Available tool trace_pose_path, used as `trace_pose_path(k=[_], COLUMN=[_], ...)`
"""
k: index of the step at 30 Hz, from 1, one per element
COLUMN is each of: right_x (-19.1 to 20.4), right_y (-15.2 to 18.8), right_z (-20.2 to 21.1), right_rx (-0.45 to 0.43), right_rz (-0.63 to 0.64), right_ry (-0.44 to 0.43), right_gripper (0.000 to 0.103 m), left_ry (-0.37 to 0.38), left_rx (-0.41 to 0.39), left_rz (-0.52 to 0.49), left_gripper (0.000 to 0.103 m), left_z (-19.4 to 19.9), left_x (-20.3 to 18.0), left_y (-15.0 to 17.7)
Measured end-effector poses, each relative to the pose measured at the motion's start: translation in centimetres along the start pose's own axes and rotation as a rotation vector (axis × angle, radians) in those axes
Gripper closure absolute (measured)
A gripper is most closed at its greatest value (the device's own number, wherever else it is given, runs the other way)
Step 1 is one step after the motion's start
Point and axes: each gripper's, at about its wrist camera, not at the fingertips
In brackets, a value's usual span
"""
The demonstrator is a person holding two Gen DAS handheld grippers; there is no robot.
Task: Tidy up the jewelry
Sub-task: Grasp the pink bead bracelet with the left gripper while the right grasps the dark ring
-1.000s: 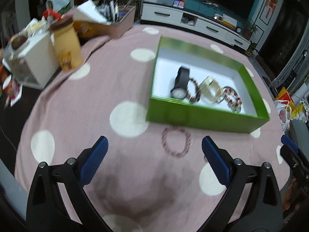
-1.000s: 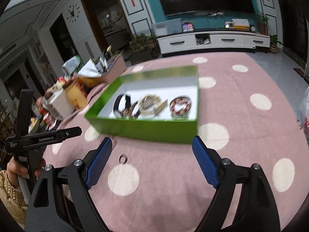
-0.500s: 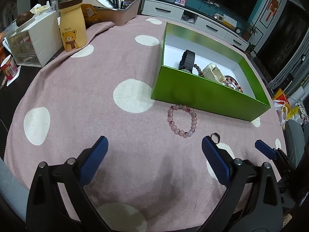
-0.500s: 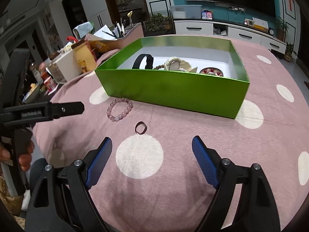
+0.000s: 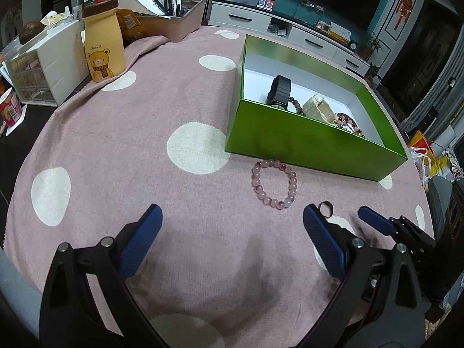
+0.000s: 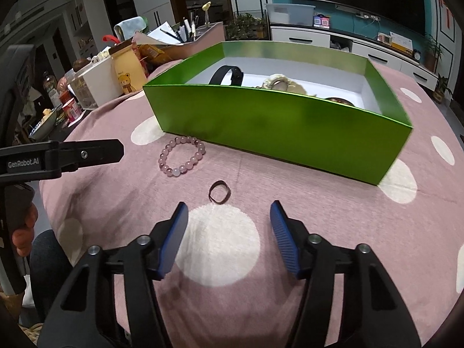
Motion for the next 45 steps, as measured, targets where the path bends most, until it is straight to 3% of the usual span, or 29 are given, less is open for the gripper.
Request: trace_pose_path(k=[7,9,13,14,16,22,34,36,38,40,43,45], right_x=[1.1,1.4,1.0,0.9,0.3,-1.1,0.0,0.1,-0.1,-0.2,-0.5,-0.8], right_y=[-0.9,-1.1,-1.2,-1.2,-1.1,-0.5,-1.1,-1.1,-1.0,-1.0,-0.9,-1.0], right_z=[-2.0,-2.3,-2.4,-2.2,-2.0,-1.9,-2.4,-2.4,-2.3,-2.3,-1.9,-1.5], right_rx=[0.037,0.034,0.024,0.015,0.014,0.019,0.041,0.037,0.033,0.029,0.017,0.003], right_rz=[0.048,0.078,0.064,0.061,0.039,-0.012,0.073,0.080,0.066,0.058,0.043,0.034], right_ry=[0.007,0.041,0.039,0.050,0.043,0.004,0.046,0.052,0.049,0.048,0.047,0.049], right_gripper=[0.068,0.083,0.090,0.101,0.101,0.101,0.100,0.100,0.100,0.100,0.100,0.100], left_ry=[0.005,0.009,0.010,0.009,0.005,-0.015,-0.102,-0.110,-0.095,-0.080,-0.064,-0.051], left_rx=[0.000,-0.001,0.004,0.006,0.007,0.016,0.032,0.023,0.017,0.015,0.010,0.012], left_rz=[-0.011,-0.018,-0.032,-0.037,-0.046,-0.080,-0.199,-0.215,-0.229,-0.244,-0.249,-0.235], left_gripper=[0.004,0.004,0.006,0.007,0.013,0.015,0.041,0.048,0.070,0.082,0.096,0.096], left_z=[-0.6,-0.8,-1.3,-1.6,-1.9,-3.7,-6.5,-6.6,-6.6,-6.6,-6.5,-6.4], left_x=[0.2,0.1,-0.3,-0.5,-0.9,-2.2,-4.1,-4.3,-4.5,-4.8,-4.8,-4.6], left_y=[-0.2,-0.2,-0.3,-0.4,-0.5,-0.9,-1.1,-1.2,-1.3,-1.2,-1.1,-1.1])
Point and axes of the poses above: each gripper's, at about its wrist camera, not at the fingertips, and z roughly against the way its jaws point, x to its left, y to its underside, and after that the axes turned 12 degrees about z, right-handed
